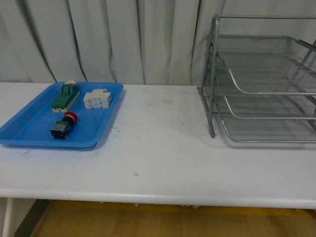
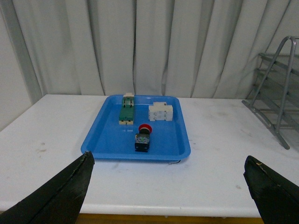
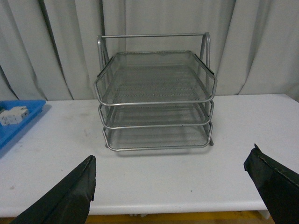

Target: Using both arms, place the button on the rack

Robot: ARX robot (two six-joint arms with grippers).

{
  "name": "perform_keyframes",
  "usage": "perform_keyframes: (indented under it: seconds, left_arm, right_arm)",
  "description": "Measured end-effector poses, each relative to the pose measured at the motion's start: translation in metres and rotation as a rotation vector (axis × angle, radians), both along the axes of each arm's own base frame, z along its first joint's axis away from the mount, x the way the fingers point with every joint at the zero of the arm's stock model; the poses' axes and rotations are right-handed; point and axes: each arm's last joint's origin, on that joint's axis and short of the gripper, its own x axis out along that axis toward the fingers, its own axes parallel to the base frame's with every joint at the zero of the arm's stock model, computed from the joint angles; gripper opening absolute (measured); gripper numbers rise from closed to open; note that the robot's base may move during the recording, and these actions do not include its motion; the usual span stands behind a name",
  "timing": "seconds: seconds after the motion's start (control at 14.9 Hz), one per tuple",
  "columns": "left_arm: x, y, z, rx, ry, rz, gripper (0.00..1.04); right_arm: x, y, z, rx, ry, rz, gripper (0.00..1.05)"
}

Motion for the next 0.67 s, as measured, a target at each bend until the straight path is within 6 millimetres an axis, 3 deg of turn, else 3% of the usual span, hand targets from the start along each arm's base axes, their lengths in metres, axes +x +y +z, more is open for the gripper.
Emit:
perform_keyframes:
  seconds: [0.67]
  left_arm:
    - [0.0000,0.0000,0.0000,0.000,0.000,0.000,0.98]
  right_arm:
    - [0.0000,0.0000,0.0000,0.000,0.000,0.000,0.98]
